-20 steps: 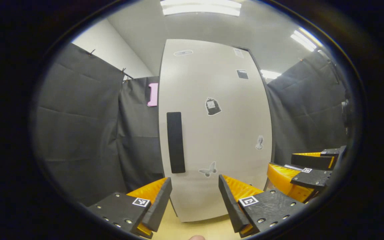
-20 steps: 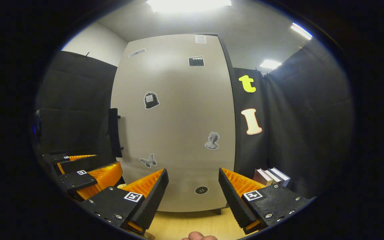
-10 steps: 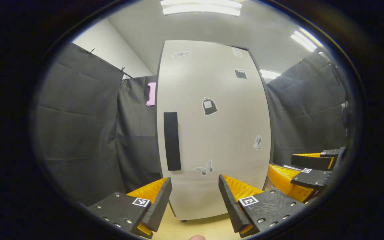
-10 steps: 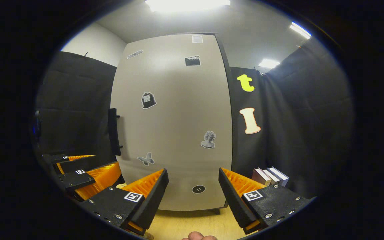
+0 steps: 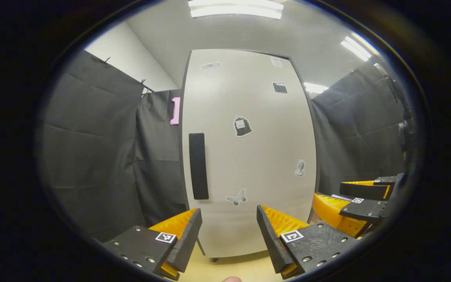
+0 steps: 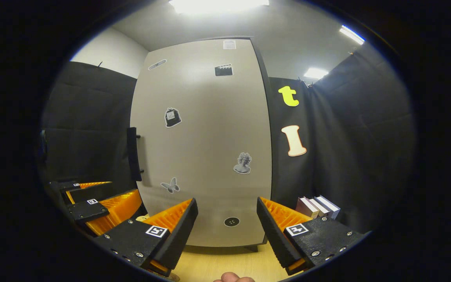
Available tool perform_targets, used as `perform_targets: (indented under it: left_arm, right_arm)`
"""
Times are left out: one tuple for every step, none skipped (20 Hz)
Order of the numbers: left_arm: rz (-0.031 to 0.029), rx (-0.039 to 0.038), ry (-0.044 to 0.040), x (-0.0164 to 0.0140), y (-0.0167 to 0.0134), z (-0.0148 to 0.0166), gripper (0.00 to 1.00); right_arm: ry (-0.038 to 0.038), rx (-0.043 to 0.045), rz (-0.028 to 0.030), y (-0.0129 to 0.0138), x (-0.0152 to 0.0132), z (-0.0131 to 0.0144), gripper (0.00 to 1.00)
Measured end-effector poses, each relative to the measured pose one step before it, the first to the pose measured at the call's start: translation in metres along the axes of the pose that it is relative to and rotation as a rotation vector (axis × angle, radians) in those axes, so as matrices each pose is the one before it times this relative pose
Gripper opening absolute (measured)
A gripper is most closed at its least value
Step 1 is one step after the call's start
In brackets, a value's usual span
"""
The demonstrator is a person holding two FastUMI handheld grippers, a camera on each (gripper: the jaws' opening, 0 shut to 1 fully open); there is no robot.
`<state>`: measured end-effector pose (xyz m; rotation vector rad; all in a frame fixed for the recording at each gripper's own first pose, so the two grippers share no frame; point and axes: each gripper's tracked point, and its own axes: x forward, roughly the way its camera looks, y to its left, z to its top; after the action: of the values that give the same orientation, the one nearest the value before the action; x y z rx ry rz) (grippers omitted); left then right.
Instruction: Open the cabinet door with the right hand, grasp the bottle in the cabinet with the left hand and place it on the coaster, then close the cabinet door with the right hand.
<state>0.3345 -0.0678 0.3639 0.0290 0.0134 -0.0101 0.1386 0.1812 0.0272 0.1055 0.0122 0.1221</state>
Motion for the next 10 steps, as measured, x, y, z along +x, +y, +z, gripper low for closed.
perform_targets:
  left_arm:
    - [-0.00012, 0.00356, 0.00015, 0.00090, 0.00022, -0.00026, 0.87]
    - [-0.00249, -0.00077, -0.00173, 0.00082, -0.00063, 0.00047, 0.87]
    - [0.00013, 0.00181, 0.00121, 0.00111, -0.00032, -0.00002, 0.87]
    - [0.00008, -0.00025, -0.00078, 0.00129, 0.00019, 0.00014, 0.87]
    - [-0.00016, -0.00161, 0.00178, 0.00043, -0.00044, -0.00070, 0.87]
    - [-0.00003, -0.00096, 0.00367, 0.00079, -0.00017, -0.00097, 0.86]
    - [0.00148, -0.00065, 0.00225, 0.00012, -0.00008, -0.00071, 0.86]
    - [-0.00035, -0.00090, 0.00027, 0.00095, 0.00014, 0.00037, 0.87]
    - [0.00099, 0.00084, -0.00102, -0.00056, 0.00004, -0.00009, 0.87]
    - [0.00221, 0.00226, -0.00212, 0.00070, 0.00062, 0.00054, 0.87]
  right_arm:
    - [-0.00056, 0.00054, 0.00163, 0.00009, 0.00035, -0.00005, 0.94]
    - [0.00056, -0.00050, 0.00104, 0.00012, 0.00078, 0.00019, 0.94]
    - [0.00053, -0.00138, 0.00039, -0.00017, 0.00067, -0.00052, 0.94]
    - [-0.00074, 0.00022, 0.00332, 0.00018, -0.00005, 0.00077, 0.94]
    - [0.00117, -0.00065, 0.00293, 0.00100, 0.00032, -0.00083, 0.94]
    - [0.00174, -0.00368, 0.00159, 0.00027, -0.00002, -0.00063, 0.94]
    - [0.00062, -0.00320, 0.00312, 0.00027, 0.00058, -0.00032, 0.94]
    - [0.00075, -0.00154, 0.00214, 0.00008, -0.00025, -0.00007, 0.94]
    - [-0.00148, -0.00022, 0.00092, -0.00005, 0.00061, -0.00007, 0.94]
    - [-0.00237, 0.00086, 0.00020, -0.00026, 0.00044, 0.00083, 0.94]
